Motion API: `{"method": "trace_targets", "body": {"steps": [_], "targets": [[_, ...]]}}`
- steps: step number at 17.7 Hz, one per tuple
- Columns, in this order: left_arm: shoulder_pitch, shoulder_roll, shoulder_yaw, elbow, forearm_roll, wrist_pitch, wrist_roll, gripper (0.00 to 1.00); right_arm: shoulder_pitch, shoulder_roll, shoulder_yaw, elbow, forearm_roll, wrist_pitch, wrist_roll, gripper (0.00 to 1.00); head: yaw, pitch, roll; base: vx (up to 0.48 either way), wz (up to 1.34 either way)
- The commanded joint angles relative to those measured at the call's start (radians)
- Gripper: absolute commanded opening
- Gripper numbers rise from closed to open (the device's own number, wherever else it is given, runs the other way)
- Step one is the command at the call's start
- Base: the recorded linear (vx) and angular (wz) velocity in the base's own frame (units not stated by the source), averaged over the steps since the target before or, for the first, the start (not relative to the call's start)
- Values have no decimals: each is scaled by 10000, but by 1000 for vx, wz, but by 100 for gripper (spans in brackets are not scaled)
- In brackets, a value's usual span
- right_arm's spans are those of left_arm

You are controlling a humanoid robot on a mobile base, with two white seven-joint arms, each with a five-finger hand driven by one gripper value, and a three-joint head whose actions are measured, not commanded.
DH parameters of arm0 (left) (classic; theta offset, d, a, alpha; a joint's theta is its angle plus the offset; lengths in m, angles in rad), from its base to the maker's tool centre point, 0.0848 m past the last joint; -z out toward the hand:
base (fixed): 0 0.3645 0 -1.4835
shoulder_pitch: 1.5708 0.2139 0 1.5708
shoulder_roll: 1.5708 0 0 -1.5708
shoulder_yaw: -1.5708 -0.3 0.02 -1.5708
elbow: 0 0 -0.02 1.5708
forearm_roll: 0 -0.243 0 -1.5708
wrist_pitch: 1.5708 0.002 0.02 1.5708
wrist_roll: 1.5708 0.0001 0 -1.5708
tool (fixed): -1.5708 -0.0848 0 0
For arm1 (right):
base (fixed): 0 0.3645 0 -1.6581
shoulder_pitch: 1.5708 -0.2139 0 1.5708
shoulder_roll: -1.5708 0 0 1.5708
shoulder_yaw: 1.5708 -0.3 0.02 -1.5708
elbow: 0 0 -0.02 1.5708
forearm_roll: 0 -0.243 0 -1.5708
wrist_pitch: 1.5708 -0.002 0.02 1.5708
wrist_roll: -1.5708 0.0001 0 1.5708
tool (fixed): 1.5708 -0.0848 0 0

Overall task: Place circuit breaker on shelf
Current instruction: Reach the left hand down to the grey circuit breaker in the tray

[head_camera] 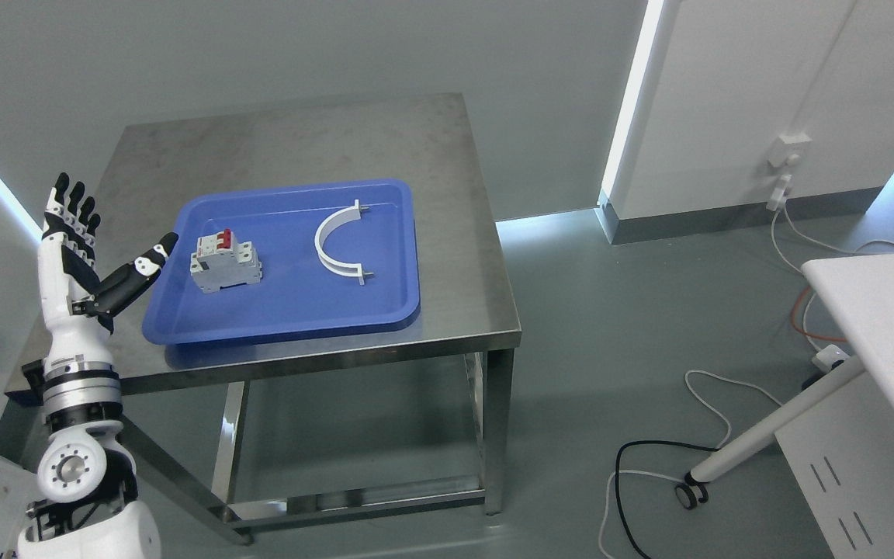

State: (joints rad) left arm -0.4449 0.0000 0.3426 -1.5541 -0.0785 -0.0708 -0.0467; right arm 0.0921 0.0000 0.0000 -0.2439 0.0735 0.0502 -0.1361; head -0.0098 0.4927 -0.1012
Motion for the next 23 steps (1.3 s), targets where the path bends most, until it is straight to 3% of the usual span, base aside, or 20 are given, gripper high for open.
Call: {"method": "trace_targets", "body": {"steps": [1, 3, 7, 11, 16, 23], "targets": [[185, 175, 87, 17, 3, -90, -54, 100, 0, -175, 199, 0, 1, 296, -4, 100, 0, 0, 0, 41, -3], [169, 175, 102, 32, 3, -105, -374, 100, 0, -175, 199, 0, 1, 296, -4, 100, 0, 0, 0, 38, -26], [200, 2357, -264, 93, -28, -197, -3131, 100, 0, -175, 199, 0, 1, 296, -4, 100, 0, 0, 0, 21, -20], [47, 3417, -1534, 688, -912, -29, -3597, 96, 0, -175, 199, 0, 1, 296, -4, 100, 0, 0, 0, 4, -18], [-214, 3467, -1815, 1718, -3293, -29, -4502, 93, 0, -175, 199, 0, 1, 296, -4, 100, 0, 0, 0, 29, -65], [-489, 3528, -1064, 1920, -3571, -136, -4549, 88, 0, -175, 199, 0, -14, 296, 11, 100, 0, 1, 0, 43, -78]]}}
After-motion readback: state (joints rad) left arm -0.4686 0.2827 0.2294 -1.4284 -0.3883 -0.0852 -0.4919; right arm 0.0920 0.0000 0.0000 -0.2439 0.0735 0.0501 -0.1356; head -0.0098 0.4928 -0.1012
